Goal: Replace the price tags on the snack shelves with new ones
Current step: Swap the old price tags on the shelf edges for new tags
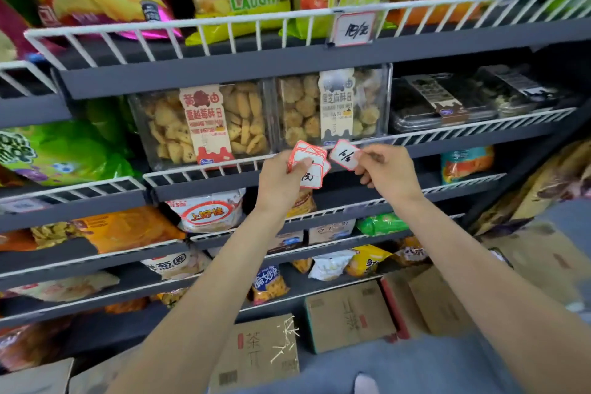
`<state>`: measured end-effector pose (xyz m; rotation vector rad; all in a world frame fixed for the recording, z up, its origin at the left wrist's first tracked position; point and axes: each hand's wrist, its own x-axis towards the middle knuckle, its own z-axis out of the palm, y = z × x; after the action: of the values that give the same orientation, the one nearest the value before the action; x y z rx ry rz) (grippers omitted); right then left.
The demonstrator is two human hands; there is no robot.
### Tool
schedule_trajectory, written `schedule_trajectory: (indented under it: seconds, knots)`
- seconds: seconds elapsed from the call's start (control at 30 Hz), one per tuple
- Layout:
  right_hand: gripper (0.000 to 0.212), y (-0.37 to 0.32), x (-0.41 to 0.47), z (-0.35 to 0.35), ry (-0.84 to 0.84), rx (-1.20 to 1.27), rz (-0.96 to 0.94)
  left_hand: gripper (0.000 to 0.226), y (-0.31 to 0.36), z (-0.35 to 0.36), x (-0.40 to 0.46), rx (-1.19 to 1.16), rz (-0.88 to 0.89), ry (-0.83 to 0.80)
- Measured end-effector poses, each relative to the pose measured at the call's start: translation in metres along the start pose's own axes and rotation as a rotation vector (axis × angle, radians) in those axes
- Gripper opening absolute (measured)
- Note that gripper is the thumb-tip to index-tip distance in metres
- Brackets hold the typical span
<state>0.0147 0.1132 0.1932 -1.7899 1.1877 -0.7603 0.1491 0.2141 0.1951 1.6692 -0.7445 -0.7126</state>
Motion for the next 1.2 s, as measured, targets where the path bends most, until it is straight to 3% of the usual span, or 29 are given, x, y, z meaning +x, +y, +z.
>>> schedule_trajectory:
  seconds: [0.1, 0.27, 0.5, 0.7, 1.07, 1.2]
  knots:
    - [0.02, 0.015, 0.021, -0.031, 0.001, -0.02, 0.0, 0.016, 0.0, 0.038, 0.008, 0.08, 0.002, 0.039]
    - [0.018, 0.035, 0.049, -0.075, -0.016, -0.156, -0.168, 0.018, 0.003, 0.098, 0.015, 0.138, -0.068, 0.05]
    - [0.016, 0.049, 0.07, -0.093, -0.054, -0.188, -0.311, 0.024, 0.015, 0.137, 0.019, 0.167, -0.107, 0.013]
    - [0.015, 0.05, 0.078, -0.094, -0.045, -0.162, -0.374, 0.027, 0.014, 0.142, 0.017, 0.303, -0.071, 0.023]
    - [0.01, 0.056, 0.088, -0.072, -0.122, -0.365, -0.648, 0.041, 0.012, 0.121, 0.015, 0.595, -0.025, -0.045]
    - [0.011, 0.054, 0.09, -0.068, -0.128, -0.406, -0.669, 0.043, 0.015, 0.117, 0.016, 0.655, -0.025, -0.08]
